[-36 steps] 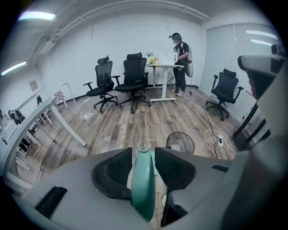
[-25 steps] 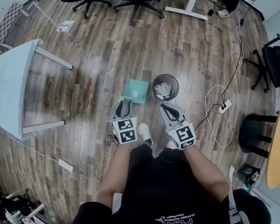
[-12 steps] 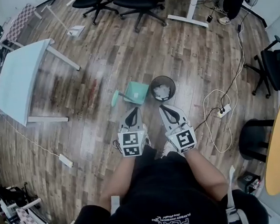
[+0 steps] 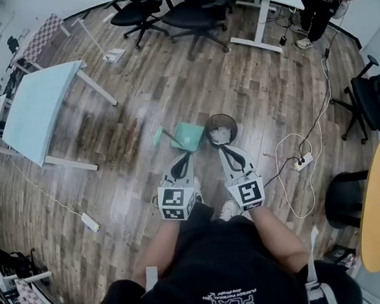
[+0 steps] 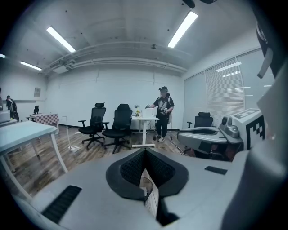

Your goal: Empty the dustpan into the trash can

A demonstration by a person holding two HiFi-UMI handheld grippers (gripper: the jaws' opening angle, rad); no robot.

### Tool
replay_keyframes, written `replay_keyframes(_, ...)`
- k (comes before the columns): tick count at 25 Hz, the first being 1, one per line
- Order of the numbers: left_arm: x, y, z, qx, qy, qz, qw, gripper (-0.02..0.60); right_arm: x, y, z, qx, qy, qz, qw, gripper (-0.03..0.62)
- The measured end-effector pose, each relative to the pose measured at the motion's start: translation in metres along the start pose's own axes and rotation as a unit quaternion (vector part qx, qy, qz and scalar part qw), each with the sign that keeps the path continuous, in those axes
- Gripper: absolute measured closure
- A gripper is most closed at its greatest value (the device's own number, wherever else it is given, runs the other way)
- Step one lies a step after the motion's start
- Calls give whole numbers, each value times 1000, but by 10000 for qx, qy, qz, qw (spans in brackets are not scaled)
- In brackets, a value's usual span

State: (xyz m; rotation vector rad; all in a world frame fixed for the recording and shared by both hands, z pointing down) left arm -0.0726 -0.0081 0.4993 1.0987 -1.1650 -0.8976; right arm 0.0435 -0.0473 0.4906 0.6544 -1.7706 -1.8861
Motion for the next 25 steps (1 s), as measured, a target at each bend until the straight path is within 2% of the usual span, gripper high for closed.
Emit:
replay_keyframes(11, -24, -5, -18, 82, -59, -73, 9999, 558, -20, -27, 3, -208, -39, -210, 9996, 571)
replay_keyframes(17, -24, -3, -20, 153, -182, -20, 9997, 558, -25, -27, 0, -234, 69, -150, 9996, 571)
replay_keyframes(25, -22, 1, -25, 202, -159, -7, 9997, 558, -26, -27, -5, -274, 105, -181, 9994, 571)
Point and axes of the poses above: the fingertips, and each gripper's own axes: x forward along the fingers, z to its left, y out of its underside, the point moved 3 cm from there along -x, backward along the fingers, and after that the axes turned 6 degrees about -z, right-handed, at the moved point
